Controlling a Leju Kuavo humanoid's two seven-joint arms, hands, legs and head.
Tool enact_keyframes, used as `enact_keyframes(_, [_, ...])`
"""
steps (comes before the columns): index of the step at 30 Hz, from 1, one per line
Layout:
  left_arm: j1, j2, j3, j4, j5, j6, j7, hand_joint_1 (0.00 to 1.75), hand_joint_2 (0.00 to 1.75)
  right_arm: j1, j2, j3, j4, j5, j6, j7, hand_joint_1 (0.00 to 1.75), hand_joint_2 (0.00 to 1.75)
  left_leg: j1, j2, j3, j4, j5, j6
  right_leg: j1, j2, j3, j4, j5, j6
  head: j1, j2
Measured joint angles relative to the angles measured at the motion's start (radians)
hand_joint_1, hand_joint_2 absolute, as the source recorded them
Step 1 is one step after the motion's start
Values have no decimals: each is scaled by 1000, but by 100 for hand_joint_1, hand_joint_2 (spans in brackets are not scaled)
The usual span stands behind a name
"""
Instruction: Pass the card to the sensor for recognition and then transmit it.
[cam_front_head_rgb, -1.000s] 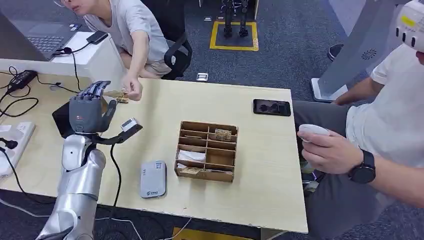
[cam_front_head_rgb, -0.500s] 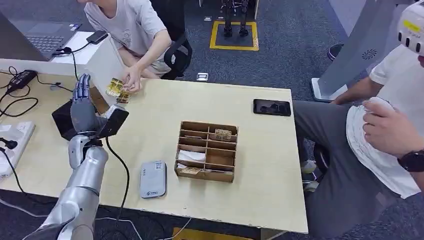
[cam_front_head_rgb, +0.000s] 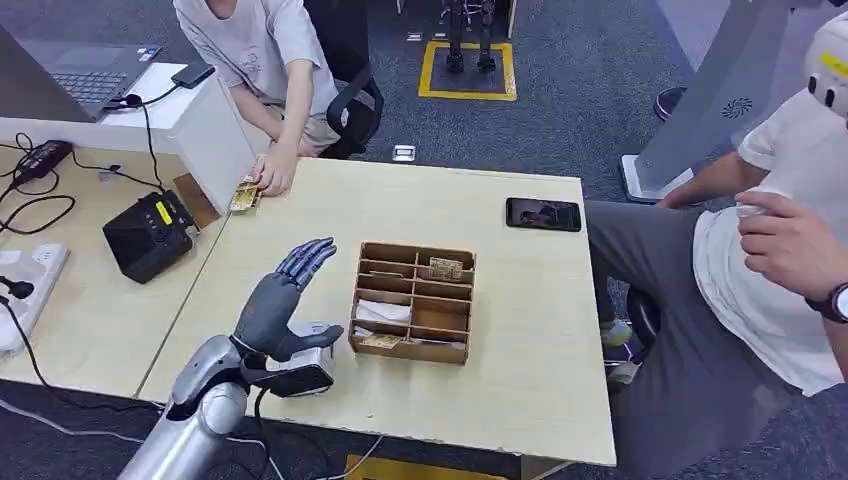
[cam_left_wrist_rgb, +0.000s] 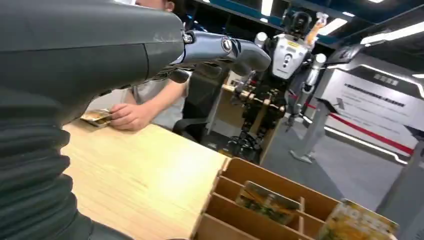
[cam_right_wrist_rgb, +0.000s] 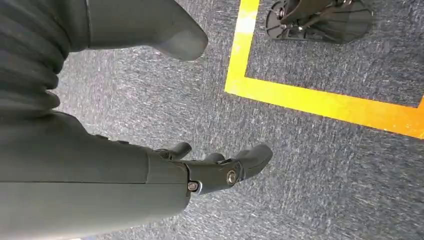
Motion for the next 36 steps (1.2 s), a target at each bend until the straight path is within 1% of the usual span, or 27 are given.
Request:
enact_keyframes(3, [10,14,-34,-33,4,6,-3,0,175,0,0,-5,0,0,0,-2,0,175,0,0,0,0,1,0,0,0,0,0,0,0,0,0])
enact_keyframes(4, [12,17,-44,-41,-10,23,-9,0,175,0,0,-8,0,0,-1,-8,0,175,0,0,1,0,1,0,0,0,0,0,1,-1,0,0])
enact_keyframes(6, [13,18,-72,-56,-95,87,7,0,175,0,0,-11,0,2,-5,-21,0,175,0,0,1,0,1,-1,0,0,0,0,1,-1,0,0])
enact_keyframes(8, [10,18,-115,-63,-207,156,58,0,175,-1,0,-16,0,14,-10,-22,0,175,0,0,1,0,1,0,0,0,0,0,1,-1,0,0])
enact_keyframes(10, [-1,15,-151,-62,-305,223,126,0,175,-2,0,-19,0,18,-11,-21,0,175,0,0,0,0,1,0,0,0,0,0,1,-1,0,0])
enact_keyframes(13, [-25,9,-180,-50,-421,313,200,0,175,-2,0,-22,0,36,-11,-15,0,175,0,0,0,0,1,0,0,0,0,0,1,-1,0,0])
enact_keyframes(16, [-46,2,-190,-25,-482,354,238,0,175,-2,0,-24,0,39,-10,-13,0,175,0,0,0,0,1,0,0,0,0,0,1,-1,0,0])
enact_keyframes(19, [-78,-5,-190,24,-584,400,296,0,175,-3,0,-24,0,57,-10,-10,0,175,0,0,1,0,1,0,0,0,0,0,1,-1,0,0])
enact_keyframes(24, [-130,-23,-190,107,-602,405,304,0,175,-4,0,-24,0,70,-4,-13,0,175,0,0,1,0,2,0,0,0,0,0,1,-1,0,0])
enact_keyframes(31, [-170,-46,-190,177,-601,405,306,0,175,-5,0,-24,0,72,0,-17,0,175,0,0,0,0,2,0,0,0,0,0,1,-1,0,0])
enact_keyframes(36, [-213,-70,-196,242,-608,384,317,0,175,-6,1,-24,0,88,3,-19,0,175,0,0,0,1,2,0,0,0,0,0,1,0,0,0])
